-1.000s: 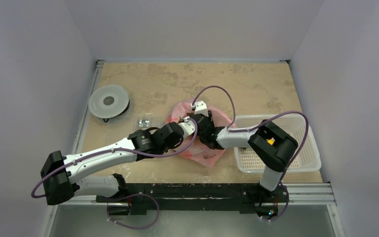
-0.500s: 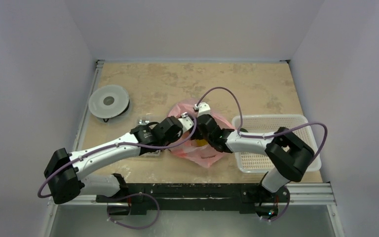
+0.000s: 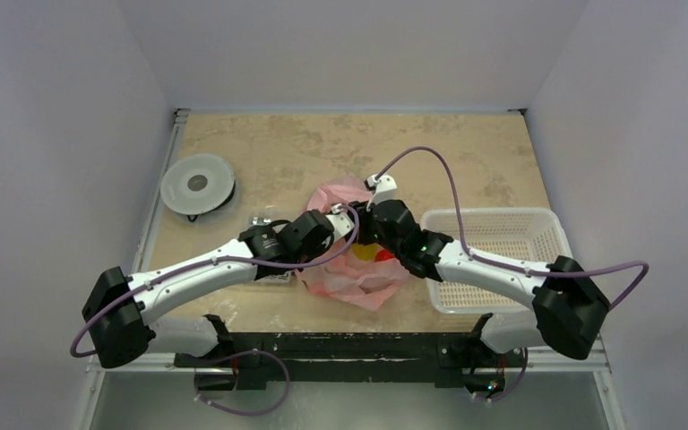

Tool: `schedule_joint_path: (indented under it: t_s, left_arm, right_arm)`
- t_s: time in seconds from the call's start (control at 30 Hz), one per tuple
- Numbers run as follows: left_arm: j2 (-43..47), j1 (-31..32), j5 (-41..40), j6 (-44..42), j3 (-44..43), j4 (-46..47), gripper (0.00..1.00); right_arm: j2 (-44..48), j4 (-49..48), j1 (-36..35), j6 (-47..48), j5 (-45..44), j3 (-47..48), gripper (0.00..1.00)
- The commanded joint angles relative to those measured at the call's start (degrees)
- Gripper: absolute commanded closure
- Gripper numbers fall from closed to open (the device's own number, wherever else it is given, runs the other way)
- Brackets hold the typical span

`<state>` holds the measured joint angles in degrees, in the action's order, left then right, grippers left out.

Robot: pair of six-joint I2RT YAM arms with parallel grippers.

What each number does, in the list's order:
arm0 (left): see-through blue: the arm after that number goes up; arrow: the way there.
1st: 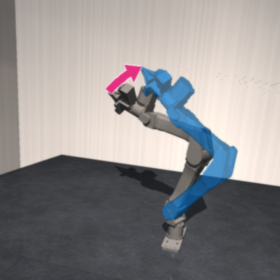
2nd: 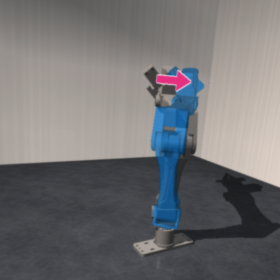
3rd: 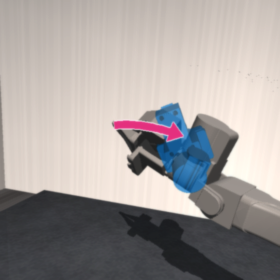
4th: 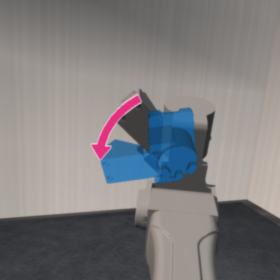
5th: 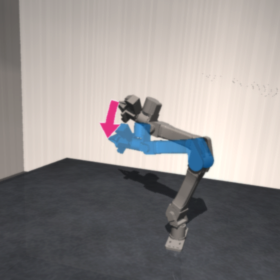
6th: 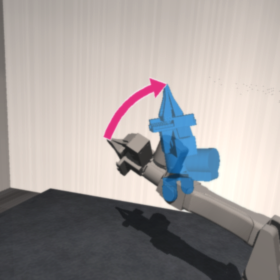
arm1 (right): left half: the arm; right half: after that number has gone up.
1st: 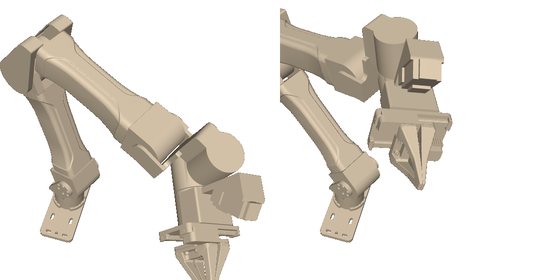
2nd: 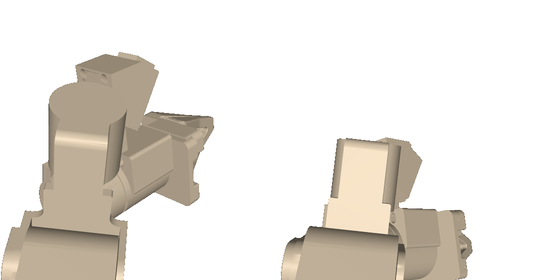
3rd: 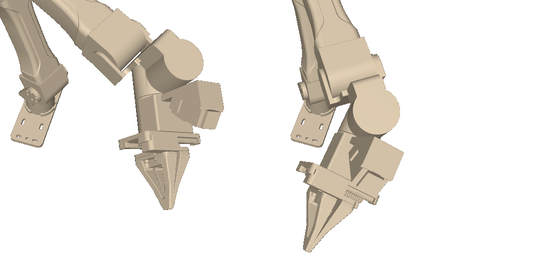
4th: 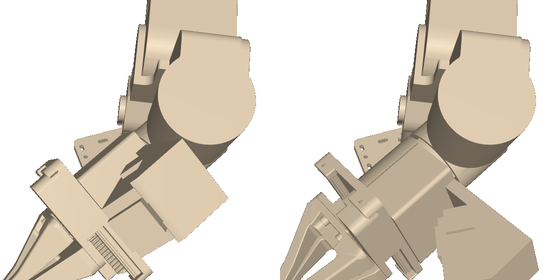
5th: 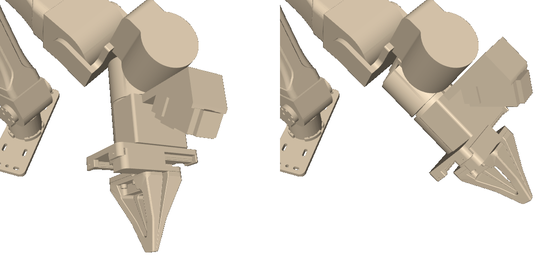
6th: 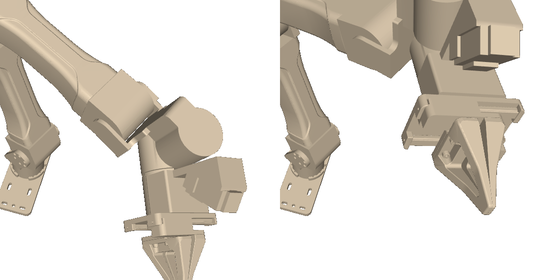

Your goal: Take the fake fruits out of the plastic bag

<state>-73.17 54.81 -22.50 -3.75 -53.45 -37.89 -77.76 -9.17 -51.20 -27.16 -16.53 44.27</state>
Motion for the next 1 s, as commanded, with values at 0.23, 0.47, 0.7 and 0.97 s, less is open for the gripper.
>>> schedule_joint_path:
  t_s: [0.23, 0.47, 0.7, 0.97]
  left_arm:
    - [5.6, -0.1, -2.5, -0.2, -0.8, 2.6, 1.00]
    - [5.4, -0.1, -2.5, 0.2, -1.3, 1.5, 1.00]
    - [5.9, 0.0, -2.6, 0.3, -1.2, 1.0, 1.00]
    - [5.7, 0.1, -2.4, 0.4, -1.3, 0.9, 1.00]
  right_arm:
    - [11.3, 6.2, -0.4, -2.0, 5.0, 5.0, 1.00]
    - [16.7, 14.6, 0.0, 2.8, -3.5, 13.9, 1.00]
    - [26.4, 16.3, 3.4, 1.5, -20.9, 9.2, 1.00]
    - [34.9, 28.0, 17.6, -11.6, -32.7, 1.0, 1.00]
